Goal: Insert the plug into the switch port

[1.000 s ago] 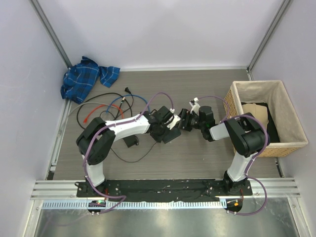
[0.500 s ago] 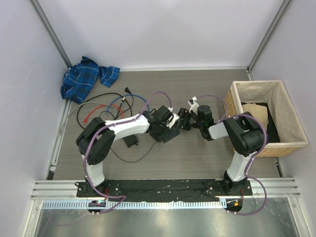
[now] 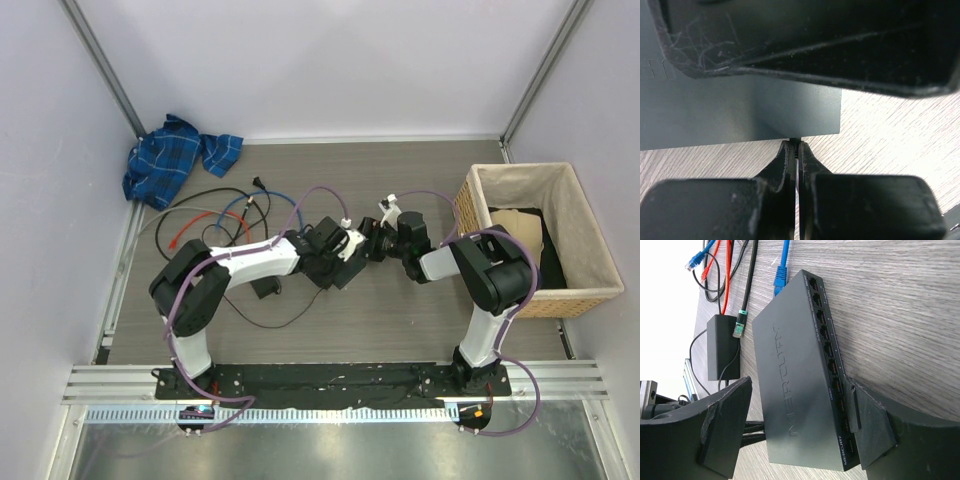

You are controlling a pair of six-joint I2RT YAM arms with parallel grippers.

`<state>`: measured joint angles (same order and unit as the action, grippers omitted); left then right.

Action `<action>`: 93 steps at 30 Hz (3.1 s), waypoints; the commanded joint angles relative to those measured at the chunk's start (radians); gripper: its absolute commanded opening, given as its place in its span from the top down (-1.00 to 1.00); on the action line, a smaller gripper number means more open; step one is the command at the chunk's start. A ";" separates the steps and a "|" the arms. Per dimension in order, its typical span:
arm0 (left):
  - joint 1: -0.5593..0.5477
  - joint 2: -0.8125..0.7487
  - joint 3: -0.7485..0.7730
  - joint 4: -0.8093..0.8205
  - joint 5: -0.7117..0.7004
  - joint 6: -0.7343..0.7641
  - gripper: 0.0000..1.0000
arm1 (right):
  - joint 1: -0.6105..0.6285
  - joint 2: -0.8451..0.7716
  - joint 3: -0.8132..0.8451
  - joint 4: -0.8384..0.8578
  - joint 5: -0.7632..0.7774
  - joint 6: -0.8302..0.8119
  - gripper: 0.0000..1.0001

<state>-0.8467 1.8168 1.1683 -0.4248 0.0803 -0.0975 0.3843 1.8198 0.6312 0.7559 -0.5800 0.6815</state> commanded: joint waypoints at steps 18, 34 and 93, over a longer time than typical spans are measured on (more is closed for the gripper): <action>0.008 -0.198 -0.137 0.202 -0.103 -0.060 0.31 | 0.039 -0.083 -0.051 -0.234 -0.012 -0.056 -0.64; 0.055 -0.562 -0.113 -0.155 -0.497 -0.379 -1.00 | 0.227 -0.140 0.001 -0.355 0.114 -0.112 -0.64; 0.650 0.196 0.864 -0.459 -0.266 -0.223 1.00 | 0.177 -0.352 0.186 -0.776 0.319 -0.329 -0.71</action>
<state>-0.1898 2.2135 1.9007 -0.8562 -0.1875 -0.3149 0.5671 1.5242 0.7799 -0.0490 -0.2497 0.3466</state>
